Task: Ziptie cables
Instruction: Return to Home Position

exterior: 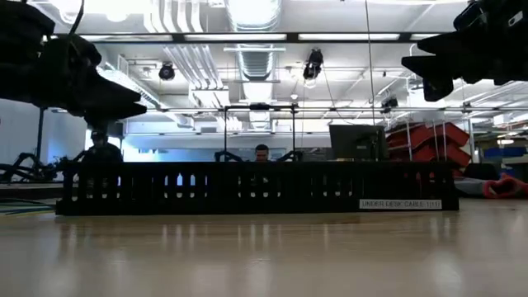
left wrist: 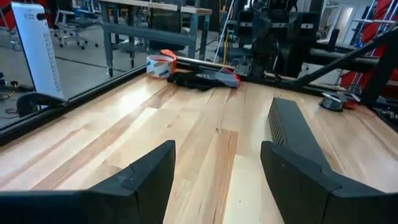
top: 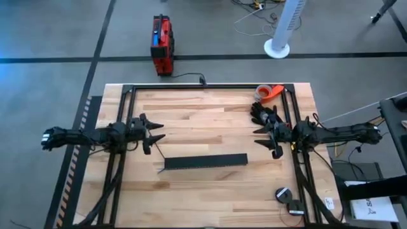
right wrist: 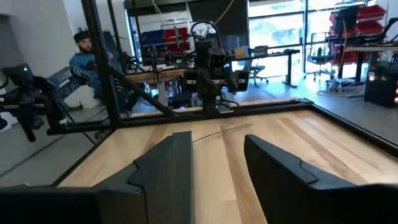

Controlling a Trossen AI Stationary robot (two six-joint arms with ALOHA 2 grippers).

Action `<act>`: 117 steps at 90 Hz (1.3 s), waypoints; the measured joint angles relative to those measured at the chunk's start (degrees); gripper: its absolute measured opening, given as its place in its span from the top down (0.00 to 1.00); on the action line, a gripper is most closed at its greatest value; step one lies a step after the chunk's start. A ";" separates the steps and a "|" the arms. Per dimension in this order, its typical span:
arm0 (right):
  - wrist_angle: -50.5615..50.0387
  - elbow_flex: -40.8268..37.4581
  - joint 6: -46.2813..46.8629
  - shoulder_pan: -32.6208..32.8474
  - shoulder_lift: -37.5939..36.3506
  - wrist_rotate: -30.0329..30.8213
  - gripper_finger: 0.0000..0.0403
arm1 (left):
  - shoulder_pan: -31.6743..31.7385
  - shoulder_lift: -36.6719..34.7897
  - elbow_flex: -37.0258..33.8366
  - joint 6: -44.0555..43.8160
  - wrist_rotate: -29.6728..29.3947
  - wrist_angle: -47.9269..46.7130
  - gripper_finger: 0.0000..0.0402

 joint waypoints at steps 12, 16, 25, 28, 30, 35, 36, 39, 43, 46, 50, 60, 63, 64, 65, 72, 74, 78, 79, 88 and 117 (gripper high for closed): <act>0.01 0.04 0.01 -0.01 0.00 0.00 0.56 | 0.00 0.97 0.00 0.00 0.00 0.00 0.42; 0.00 0.04 0.00 0.00 0.00 0.01 0.56 | 0.00 1.29 0.02 0.00 0.00 -0.02 0.41; -0.05 0.05 0.01 0.00 -0.04 0.01 0.56 | 0.00 2.11 0.19 0.00 0.02 -0.02 0.40; -0.59 0.07 0.01 0.00 -0.64 0.04 0.56 | 0.00 2.35 0.32 0.00 0.02 -0.04 0.40; -1.46 0.07 0.02 -0.01 -1.30 -0.05 0.56 | 0.00 2.47 0.38 0.00 0.00 0.12 0.40; -3.85 0.07 0.01 -0.48 -4.09 -0.60 0.56 | 0.00 2.73 0.46 0.00 0.03 0.44 0.40; -4.16 0.07 0.02 -0.59 -4.71 -0.59 0.56 | 0.00 2.76 0.46 0.00 0.04 0.47 0.40; -4.72 0.07 0.02 -0.81 -6.53 -0.22 0.56 | 0.00 2.76 0.46 0.00 0.02 0.43 0.39; -5.30 0.08 0.00 -0.95 -8.33 0.18 0.56 | 0.00 2.77 0.46 0.00 0.03 0.41 0.39; -5.64 0.11 0.02 -0.90 -9.10 0.18 0.56 | 0.00 2.79 0.46 0.00 0.02 0.46 0.40; -6.21 0.09 0.00 -0.90 -10.00 0.04 0.56 | 0.00 2.76 0.50 0.00 0.03 0.46 0.40; -5.53 0.09 0.02 -0.90 -11.29 -0.01 0.56 | 0.00 2.76 0.52 0.00 0.02 0.46 0.41; -5.68 0.09 0.02 -0.90 -11.35 -0.01 0.56 | 0.00 2.76 0.54 0.00 0.03 0.48 0.42; -5.88 0.09 0.01 -0.90 -11.35 -0.02 0.56 | 0.00 2.76 0.56 0.00 0.03 0.47 0.42; -6.00 0.09 0.00 -0.90 -11.36 -0.02 0.56 | 0.00 2.76 0.57 0.00 0.02 0.46 0.42; -5.90 0.09 0.00 -0.90 -11.28 0.00 0.56 | 0.00 2.72 0.57 0.00 0.02 0.48 0.43; -5.80 0.09 0.01 -0.90 -11.28 0.00 0.56 | 0.00 2.73 0.58 0.00 0.02 0.48 0.44; -5.87 0.09 0.00 -0.90 -11.28 -0.02 0.56 | 0.00 2.77 0.59 0.00 0.02 0.48 0.44; -5.90 0.09 0.00 -0.90 -11.28 -0.02 0.56 | 0.00 2.78 0.61 0.00 0.02 0.48 0.44; -5.84 0.09 0.01 -0.90 -11.26 0.00 0.56 | 0.00 2.83 0.61 0.00 0.02 0.48 0.46; -5.87 0.07 0.00 -0.90 -11.26 0.00 0.56 | 0.00 2.83 0.67 0.00 0.02 0.48 0.43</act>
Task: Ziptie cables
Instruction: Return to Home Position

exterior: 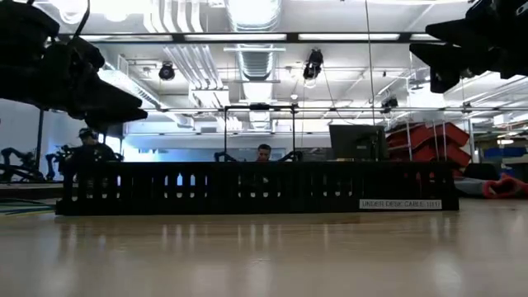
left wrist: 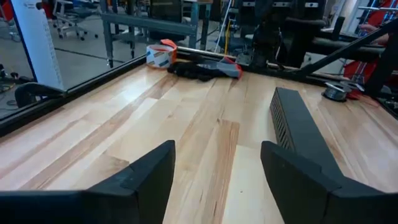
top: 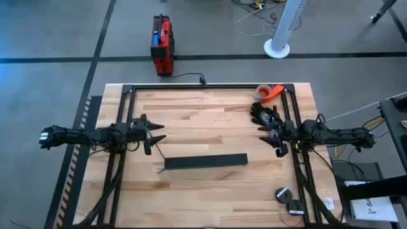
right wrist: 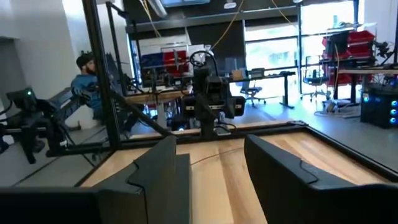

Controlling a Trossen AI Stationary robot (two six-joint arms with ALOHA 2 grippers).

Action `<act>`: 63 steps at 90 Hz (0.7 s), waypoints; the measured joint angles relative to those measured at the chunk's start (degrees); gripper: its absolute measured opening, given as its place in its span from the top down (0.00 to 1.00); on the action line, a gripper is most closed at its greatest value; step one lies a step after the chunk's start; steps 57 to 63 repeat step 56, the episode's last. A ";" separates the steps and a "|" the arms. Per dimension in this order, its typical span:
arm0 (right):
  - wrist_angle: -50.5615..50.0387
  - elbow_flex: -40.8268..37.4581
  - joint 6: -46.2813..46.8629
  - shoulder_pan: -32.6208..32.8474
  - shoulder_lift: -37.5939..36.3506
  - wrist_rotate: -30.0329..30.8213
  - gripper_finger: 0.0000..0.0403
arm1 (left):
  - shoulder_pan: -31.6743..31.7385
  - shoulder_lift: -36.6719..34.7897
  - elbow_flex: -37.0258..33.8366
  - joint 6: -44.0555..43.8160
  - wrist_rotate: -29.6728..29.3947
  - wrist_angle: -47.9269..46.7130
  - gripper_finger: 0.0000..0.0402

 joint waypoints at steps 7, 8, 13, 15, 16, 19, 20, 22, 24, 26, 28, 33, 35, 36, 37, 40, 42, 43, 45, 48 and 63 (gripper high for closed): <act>0.02 0.00 0.00 0.00 0.00 0.00 0.56 | 0.00 0.02 0.03 0.00 0.00 0.00 0.42; 0.01 0.00 0.00 0.00 0.00 0.00 0.56 | 0.00 0.02 0.03 0.00 0.00 -0.01 0.42; -0.01 0.00 0.00 0.00 0.00 0.00 0.56 | 0.00 0.02 0.03 0.00 0.00 0.00 0.41; 0.01 0.00 0.00 0.00 0.00 0.00 0.56 | 0.00 0.02 0.03 0.00 0.00 0.00 0.41; 0.02 0.00 0.00 0.00 0.00 0.00 0.56 | 0.00 0.02 0.03 0.00 0.00 0.00 0.41; -0.01 0.00 0.01 0.00 0.00 0.00 0.56 | 0.00 0.02 0.03 0.00 0.00 0.00 0.40; -0.01 0.00 0.02 0.00 0.00 0.00 0.56 | 0.00 0.02 0.03 0.00 0.00 0.00 0.40; -0.01 0.00 0.00 0.00 0.00 0.00 0.56 | 0.00 0.02 0.03 0.00 0.00 0.00 0.40; 0.00 0.00 0.01 0.00 0.00 0.00 0.56 | 0.00 0.02 0.03 0.00 0.00 0.00 0.39; 0.02 0.00 0.00 0.00 0.00 0.00 0.56 | 0.00 0.02 0.03 0.00 0.00 0.00 0.39; 0.00 0.00 0.00 0.00 0.00 0.00 0.56 | 0.00 0.02 0.03 0.00 0.00 0.00 0.39; -0.01 -0.01 0.00 0.00 0.00 0.00 0.56 | 0.00 0.02 0.03 0.00 0.00 0.00 0.39; -0.01 -0.02 0.00 0.00 0.00 0.00 0.56 | 0.00 0.02 0.03 0.00 0.00 0.00 0.38; -0.01 -0.02 0.00 0.00 0.00 0.00 0.56 | 0.00 0.02 0.03 0.00 0.00 0.00 0.38; 0.00 -0.02 0.00 0.00 0.00 0.00 0.56 | 0.00 0.02 0.03 0.00 0.00 -0.02 0.38; 0.01 -0.02 0.00 0.00 0.00 0.00 0.56 | 0.00 0.02 0.03 0.00 0.00 -0.01 0.38; 0.00 -0.02 0.00 0.00 0.00 0.00 0.56 | 0.00 0.02 0.03 0.00 0.00 -0.01 0.38; -0.01 -0.02 0.00 0.00 0.00 0.00 0.56 | 0.00 0.02 0.03 0.00 0.00 0.00 0.38; -0.01 -0.02 0.00 0.00 0.00 0.00 0.56 | 0.00 0.02 0.03 0.00 0.00 0.00 0.38; -0.01 -0.02 0.00 0.00 0.00 0.00 0.56 | 0.00 0.02 0.03 0.00 0.00 -0.01 0.38; -0.01 -0.02 0.00 0.00 0.00 0.00 0.56 | 0.00 0.02 0.03 0.00 0.00 0.00 0.39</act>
